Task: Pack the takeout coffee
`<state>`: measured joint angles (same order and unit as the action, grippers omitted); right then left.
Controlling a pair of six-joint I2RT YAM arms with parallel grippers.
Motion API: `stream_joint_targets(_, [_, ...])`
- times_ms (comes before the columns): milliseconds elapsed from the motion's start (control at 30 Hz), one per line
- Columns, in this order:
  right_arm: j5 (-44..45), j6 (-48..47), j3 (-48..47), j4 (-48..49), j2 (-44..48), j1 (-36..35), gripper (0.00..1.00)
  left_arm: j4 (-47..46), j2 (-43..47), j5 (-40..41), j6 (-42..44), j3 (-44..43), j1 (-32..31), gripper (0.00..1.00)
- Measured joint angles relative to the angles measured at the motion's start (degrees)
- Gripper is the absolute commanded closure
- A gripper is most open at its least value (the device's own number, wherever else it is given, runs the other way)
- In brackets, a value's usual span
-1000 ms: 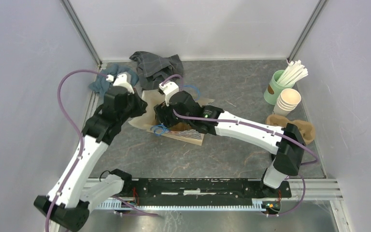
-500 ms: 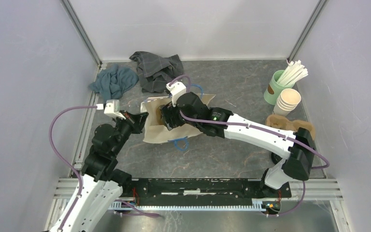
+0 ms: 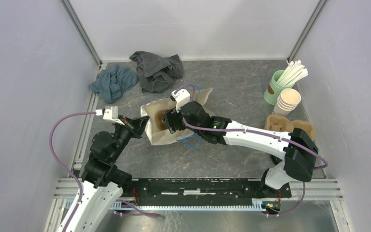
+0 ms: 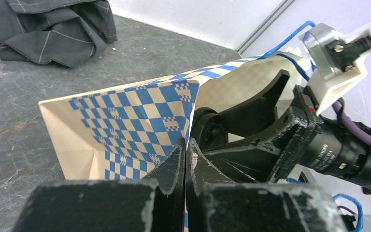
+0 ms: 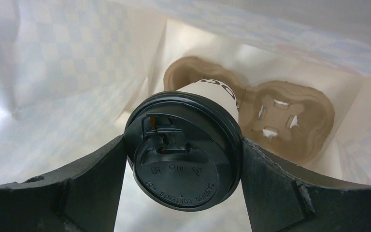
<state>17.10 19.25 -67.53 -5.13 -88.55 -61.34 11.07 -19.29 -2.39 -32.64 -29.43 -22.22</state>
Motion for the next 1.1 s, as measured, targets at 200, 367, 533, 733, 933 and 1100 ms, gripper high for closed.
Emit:
stream_joint_targets(200, [-0.2,-0.2,2.1,6.0,-0.8,0.5,0.47,0.9,1.4,-1.2,-0.3,0.0,0.0,0.98])
stream_joint_targets(367, [-0.6,-0.5,2.1,7.6,-2.6,0.7,0.48,1.2,1.7,-1.4,-0.3,0.2,0.0,0.98])
stream_joint_targets(533, [-1.2,-1.0,2.1,7.3,-3.3,0.7,0.48,2.4,1.5,-1.4,-0.3,0.1,0.0,0.97])
stream_joint_targets(733, [-1.2,-1.7,-0.2,3.3,-3.7,0.8,0.48,18.4,-10.2,6.0,-3.0,-11.8,0.0,0.72])
stream_joint_targets(933, [-1.2,-1.3,-1.4,2.1,-3.8,0.8,0.48,28.9,-22.3,9.0,-4.7,-24.4,0.0,0.48])
stream_joint_targets(1100, [-1.0,-0.8,-1.4,1.3,-3.8,0.8,0.48,33.8,-26.5,10.0,-5.8,-27.4,0.0,0.31])
